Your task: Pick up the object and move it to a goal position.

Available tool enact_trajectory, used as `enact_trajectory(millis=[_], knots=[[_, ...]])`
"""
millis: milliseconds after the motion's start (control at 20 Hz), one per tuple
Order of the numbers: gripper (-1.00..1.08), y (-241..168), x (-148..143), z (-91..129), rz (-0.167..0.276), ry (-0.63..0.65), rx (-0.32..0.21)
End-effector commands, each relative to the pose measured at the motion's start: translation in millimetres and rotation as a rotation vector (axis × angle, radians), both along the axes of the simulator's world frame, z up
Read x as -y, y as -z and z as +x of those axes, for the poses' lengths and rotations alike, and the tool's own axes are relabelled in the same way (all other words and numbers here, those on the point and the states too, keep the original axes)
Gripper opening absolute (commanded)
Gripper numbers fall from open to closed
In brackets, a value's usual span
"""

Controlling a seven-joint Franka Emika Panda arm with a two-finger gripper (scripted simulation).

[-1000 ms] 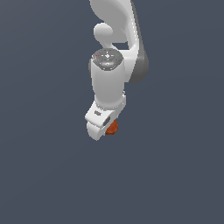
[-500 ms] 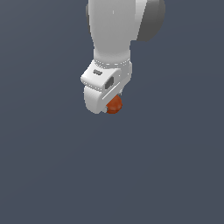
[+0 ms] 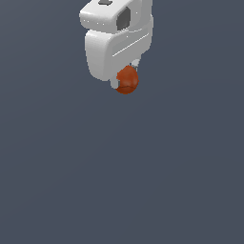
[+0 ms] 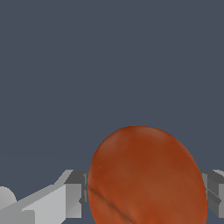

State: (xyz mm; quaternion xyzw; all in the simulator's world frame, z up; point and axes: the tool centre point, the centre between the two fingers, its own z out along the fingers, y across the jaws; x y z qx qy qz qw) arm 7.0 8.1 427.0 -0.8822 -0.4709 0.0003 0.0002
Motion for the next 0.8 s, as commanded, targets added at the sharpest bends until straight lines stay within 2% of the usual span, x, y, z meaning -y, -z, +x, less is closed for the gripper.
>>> enact_trajectory(millis=[0, 350, 750], knots=[[-1.0, -22.4, -1.3, -3.5, 0.0, 0.001, 0.001], [-1.0, -59.7, -3.8, -7.8, 0.0, 0.001, 0.001], [-1.0, -72.7, -4.4, -8.7, 0.0, 0.002, 0.001]])
